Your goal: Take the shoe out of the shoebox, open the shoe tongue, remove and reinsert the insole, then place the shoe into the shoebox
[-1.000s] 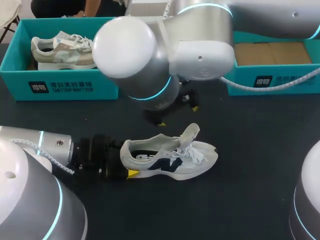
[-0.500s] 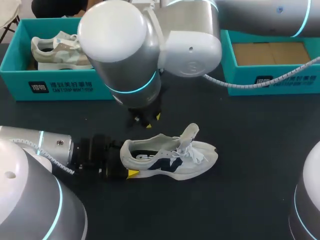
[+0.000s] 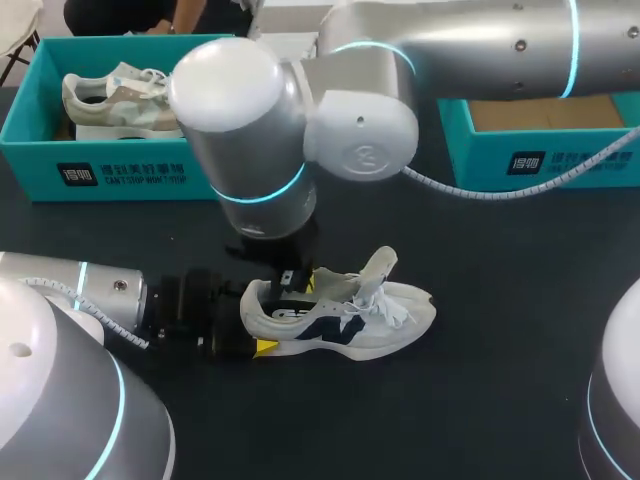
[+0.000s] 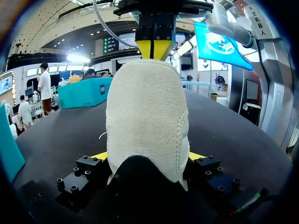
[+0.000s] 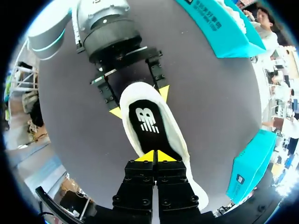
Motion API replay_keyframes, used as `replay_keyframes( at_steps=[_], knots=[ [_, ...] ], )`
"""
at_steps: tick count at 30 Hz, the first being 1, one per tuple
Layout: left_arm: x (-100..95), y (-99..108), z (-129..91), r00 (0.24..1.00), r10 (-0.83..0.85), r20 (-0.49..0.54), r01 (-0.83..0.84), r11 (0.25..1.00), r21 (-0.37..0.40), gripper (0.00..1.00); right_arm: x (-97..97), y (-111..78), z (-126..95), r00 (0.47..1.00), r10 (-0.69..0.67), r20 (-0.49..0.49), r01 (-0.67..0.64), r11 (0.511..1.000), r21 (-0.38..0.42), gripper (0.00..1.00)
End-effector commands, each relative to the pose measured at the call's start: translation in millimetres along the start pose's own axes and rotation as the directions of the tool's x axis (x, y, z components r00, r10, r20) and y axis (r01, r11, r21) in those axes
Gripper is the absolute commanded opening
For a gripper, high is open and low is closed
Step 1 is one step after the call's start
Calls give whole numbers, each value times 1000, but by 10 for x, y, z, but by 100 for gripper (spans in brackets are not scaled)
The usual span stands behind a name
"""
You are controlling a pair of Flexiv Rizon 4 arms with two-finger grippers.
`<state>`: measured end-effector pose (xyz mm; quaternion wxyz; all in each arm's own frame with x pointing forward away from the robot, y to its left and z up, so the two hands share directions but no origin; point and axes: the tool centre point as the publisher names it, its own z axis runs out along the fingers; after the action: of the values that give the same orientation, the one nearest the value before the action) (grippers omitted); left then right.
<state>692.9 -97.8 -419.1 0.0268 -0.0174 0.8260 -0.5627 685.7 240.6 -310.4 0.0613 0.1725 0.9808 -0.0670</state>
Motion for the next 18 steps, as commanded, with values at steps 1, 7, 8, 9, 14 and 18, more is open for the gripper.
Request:
replay_keyframes(
  at_steps=[1, 7, 8, 9, 14, 18],
  knots=[
    [8, 1, -4, 1000, 0, 3, 0, 1000, -4, 0, -16, 120, 288, 984, -149, -94, 155, 986, 59, 0],
    [8, 1, -4, 1000, 0, 3, 0, 1000, -4, 0, -51, 155, 422, 988, -128, -89, 132, 991, 32, 0],
    [8, 1, -4, 1000, 0, 3, 0, 1000, -4, 0, -62, 163, 444, 989, -122, -87, 125, 992, 24, 0],
    [8, 1, -4, 1000, 0, 3, 0, 1000, -4, 0, -73, 170, 468, 990, -112, -88, 113, 994, 10, 0],
    [8, 1, -4, 1000, 0, 3, 0, 1000, -4, 0, -81, 196, 550, 991, -99, -84, 99, 995, -8, 0],
    [8, 1, -4, 1000, 0, 3, 0, 1000, -4, 0, -70, 182, 611, 992, -86, -96, 84, 996, -23, 0]
  ],
)
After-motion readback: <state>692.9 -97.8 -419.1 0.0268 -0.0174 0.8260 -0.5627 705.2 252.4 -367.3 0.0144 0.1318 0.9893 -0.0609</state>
